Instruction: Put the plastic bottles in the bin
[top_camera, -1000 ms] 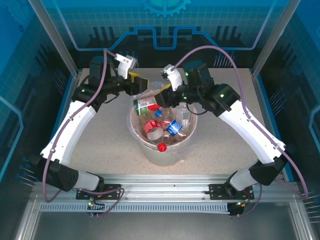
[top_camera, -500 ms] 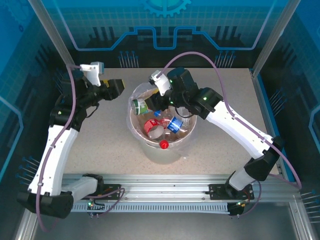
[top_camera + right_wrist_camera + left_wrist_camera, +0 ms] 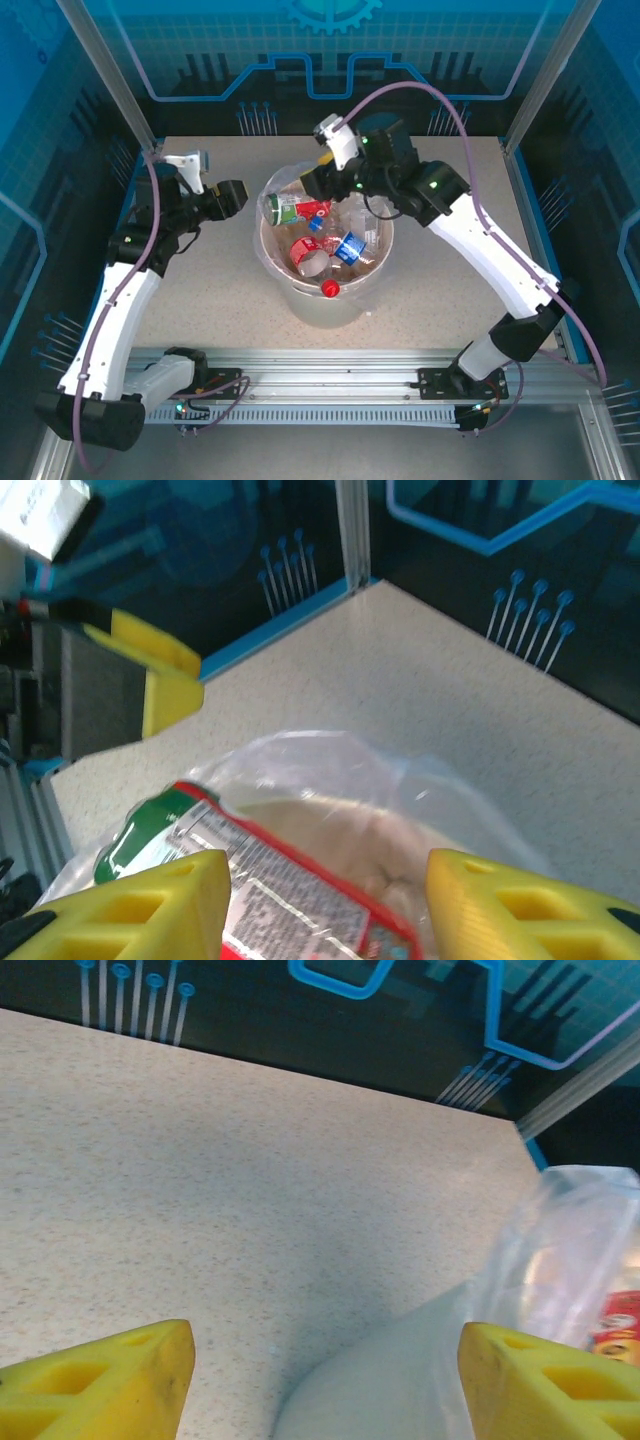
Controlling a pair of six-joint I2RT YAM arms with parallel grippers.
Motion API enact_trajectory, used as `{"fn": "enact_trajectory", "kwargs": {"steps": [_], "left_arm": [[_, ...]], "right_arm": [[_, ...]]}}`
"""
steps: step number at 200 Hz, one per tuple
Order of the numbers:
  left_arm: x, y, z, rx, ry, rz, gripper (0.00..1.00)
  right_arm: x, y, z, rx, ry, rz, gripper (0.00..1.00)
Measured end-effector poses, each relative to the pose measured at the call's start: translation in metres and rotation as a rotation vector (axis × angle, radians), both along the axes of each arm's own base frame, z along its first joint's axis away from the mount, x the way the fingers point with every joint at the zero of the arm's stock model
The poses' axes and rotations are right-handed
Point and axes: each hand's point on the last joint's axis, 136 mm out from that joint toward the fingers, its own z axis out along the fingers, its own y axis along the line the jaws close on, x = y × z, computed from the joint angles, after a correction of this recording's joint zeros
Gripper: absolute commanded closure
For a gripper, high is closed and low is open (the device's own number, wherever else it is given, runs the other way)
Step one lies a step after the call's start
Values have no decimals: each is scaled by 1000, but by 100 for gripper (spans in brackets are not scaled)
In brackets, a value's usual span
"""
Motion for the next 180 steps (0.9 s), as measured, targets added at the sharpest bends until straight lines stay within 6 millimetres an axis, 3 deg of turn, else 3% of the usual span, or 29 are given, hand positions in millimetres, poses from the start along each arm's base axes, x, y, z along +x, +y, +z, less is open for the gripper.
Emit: {"fn": "enact_trajectory", "kwargs": {"steps": [20, 48, 64, 80, 99, 106, 135, 180], "left_arm": [[7, 16, -13, 44, 5, 85, 12], [13, 48, -51, 126, 36, 238, 6], [14, 67, -81, 171, 69, 320, 2], [13, 82, -110, 208, 97, 383, 1], [15, 96, -136, 238, 113, 433, 1], [16, 100, -145, 247, 116, 446, 1], [25, 108, -177, 286, 129, 454, 1], [44, 108, -204, 319, 80, 430, 1]], "right_arm": [[14, -29, 5, 6, -8, -69, 42], [38, -110, -19, -32, 24, -274, 38], [49, -166, -47, -55, 68, -410, 33], [54, -217, -88, -82, 125, -535, 27], [51, -261, -143, -116, 201, -641, 7], [50, -272, -163, -127, 229, -667, 0], [41, -301, -239, -170, 315, -756, 0], [45, -323, -305, -225, 313, -855, 0]]}}
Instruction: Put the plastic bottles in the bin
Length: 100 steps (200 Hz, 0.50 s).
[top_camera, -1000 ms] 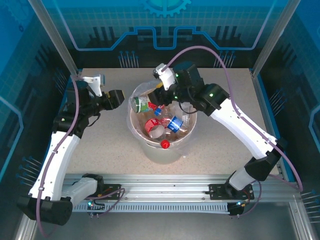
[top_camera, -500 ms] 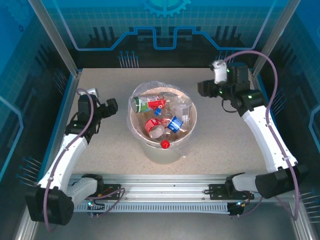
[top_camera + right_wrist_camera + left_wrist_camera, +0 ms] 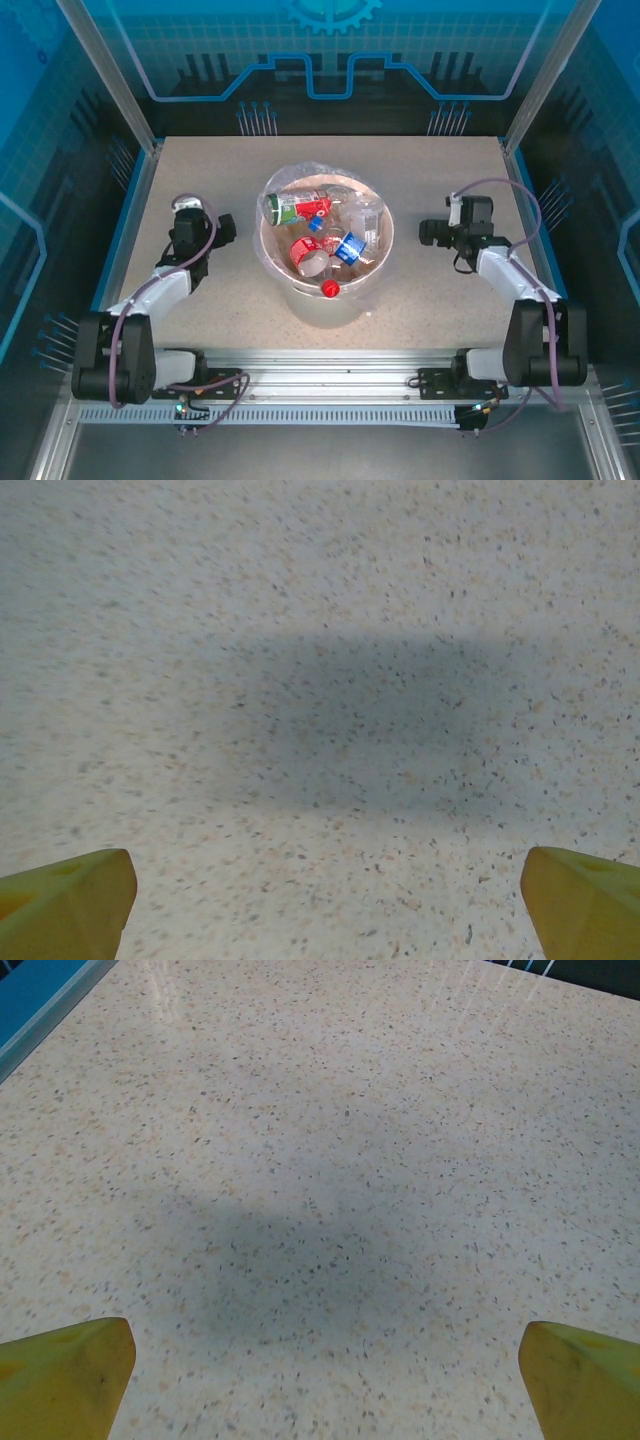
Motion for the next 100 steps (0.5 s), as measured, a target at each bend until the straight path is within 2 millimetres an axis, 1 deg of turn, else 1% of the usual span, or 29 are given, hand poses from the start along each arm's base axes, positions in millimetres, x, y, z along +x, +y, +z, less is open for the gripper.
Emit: {"fn": "enact_trajectory", "kwargs": {"steps": [21, 36, 44, 57, 87, 100], "left_arm": [[11, 0, -7, 17, -19, -17, 1], [19, 0, -9, 34, -41, -28, 1], [21, 0, -10, 43, -53, -33, 1], [22, -1, -13, 49, -68, -41, 1], [22, -4, -26, 58, -81, -63, 1], [21, -5, -27, 59, -92, -76, 1]], "right_arm": [[0, -7, -21, -29, -31, -27, 0], [1, -13, -31, -57, -57, -49, 0], [2, -16, -33, -76, -70, -57, 0], [7, -18, -29, -107, -116, -60, 0], [21, -18, -9, -148, -235, -57, 0], [25, -17, -2, -157, -271, -50, 0]]}}
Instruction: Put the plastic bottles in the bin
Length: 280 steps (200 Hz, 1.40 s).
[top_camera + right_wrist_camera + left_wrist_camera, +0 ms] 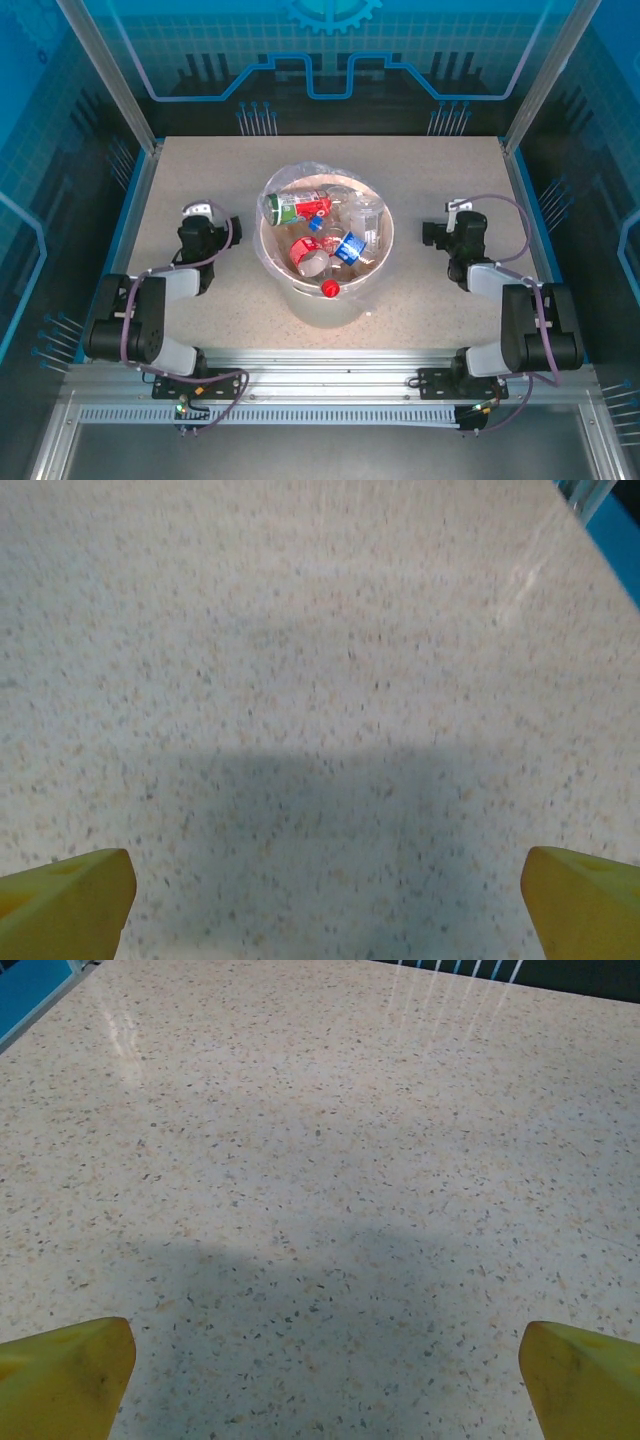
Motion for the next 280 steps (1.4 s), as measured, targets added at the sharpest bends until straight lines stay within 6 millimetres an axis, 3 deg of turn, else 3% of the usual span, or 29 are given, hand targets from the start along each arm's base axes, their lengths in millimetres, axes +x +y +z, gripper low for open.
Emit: {"fn": "enact_trajectory", "kwargs": {"steps": [26, 54, 128, 153, 207, 280], "left_arm": [[2, -5, 3, 7, -52, -33, 1], [0, -9, -8, 14, -52, -60, 1], [4, -13, 2, 25, -100, -81, 1], [4, -13, 2, 24, -101, -83, 1], [5, -14, 4, 23, -109, -87, 1], [5, -15, 5, 22, -116, -90, 1]], "right_arm": [[3, 10, 6, -34, -38, 35, 0], [2, 24, 6, -72, -43, 80, 0], [7, 26, 8, -61, -70, 70, 0], [11, 32, -7, -51, -50, 85, 0], [-2, 38, -24, -2, -91, 124, 0], [4, 39, -8, 4, -161, 124, 0]]}}
